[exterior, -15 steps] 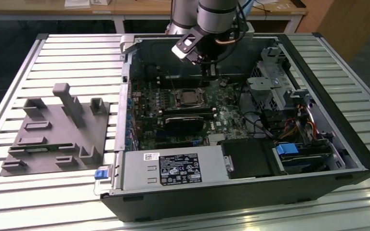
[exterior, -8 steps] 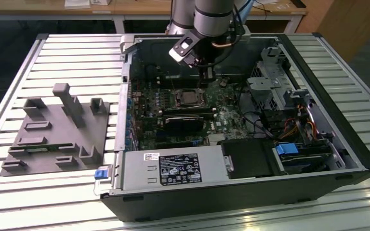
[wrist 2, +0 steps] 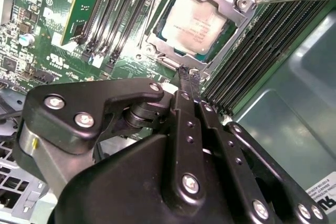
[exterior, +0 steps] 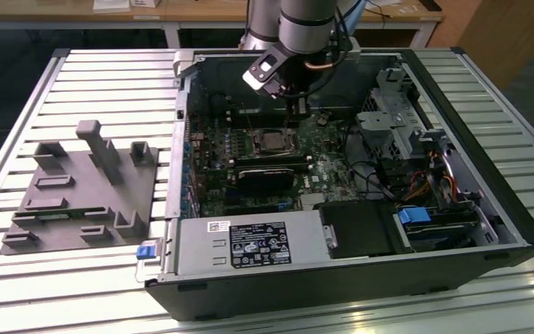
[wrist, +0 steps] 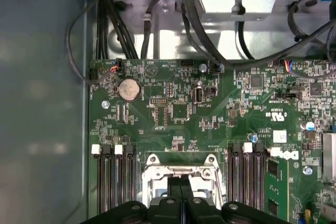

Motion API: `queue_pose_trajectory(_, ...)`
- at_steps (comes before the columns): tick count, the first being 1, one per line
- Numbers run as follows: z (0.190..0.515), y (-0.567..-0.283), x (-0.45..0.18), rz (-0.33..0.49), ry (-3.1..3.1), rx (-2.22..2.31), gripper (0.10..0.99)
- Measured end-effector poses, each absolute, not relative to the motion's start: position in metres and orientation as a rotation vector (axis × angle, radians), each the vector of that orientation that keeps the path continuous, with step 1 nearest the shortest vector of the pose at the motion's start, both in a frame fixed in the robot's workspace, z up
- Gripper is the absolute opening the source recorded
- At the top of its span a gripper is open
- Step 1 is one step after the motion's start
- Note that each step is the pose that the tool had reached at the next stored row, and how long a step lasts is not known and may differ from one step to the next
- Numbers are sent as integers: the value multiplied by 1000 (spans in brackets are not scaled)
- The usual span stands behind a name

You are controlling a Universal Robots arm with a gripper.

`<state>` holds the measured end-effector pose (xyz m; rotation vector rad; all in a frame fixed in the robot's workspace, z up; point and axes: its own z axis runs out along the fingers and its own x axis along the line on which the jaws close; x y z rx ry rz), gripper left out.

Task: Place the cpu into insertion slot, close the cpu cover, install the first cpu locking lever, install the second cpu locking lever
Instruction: 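Close the cpu cover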

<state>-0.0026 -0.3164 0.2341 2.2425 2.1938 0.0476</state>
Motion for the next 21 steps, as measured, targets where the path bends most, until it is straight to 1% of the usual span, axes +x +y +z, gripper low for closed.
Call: queue_pose_trajectory(21, 227, -317, -11, 48, 2194, 2243, 106)
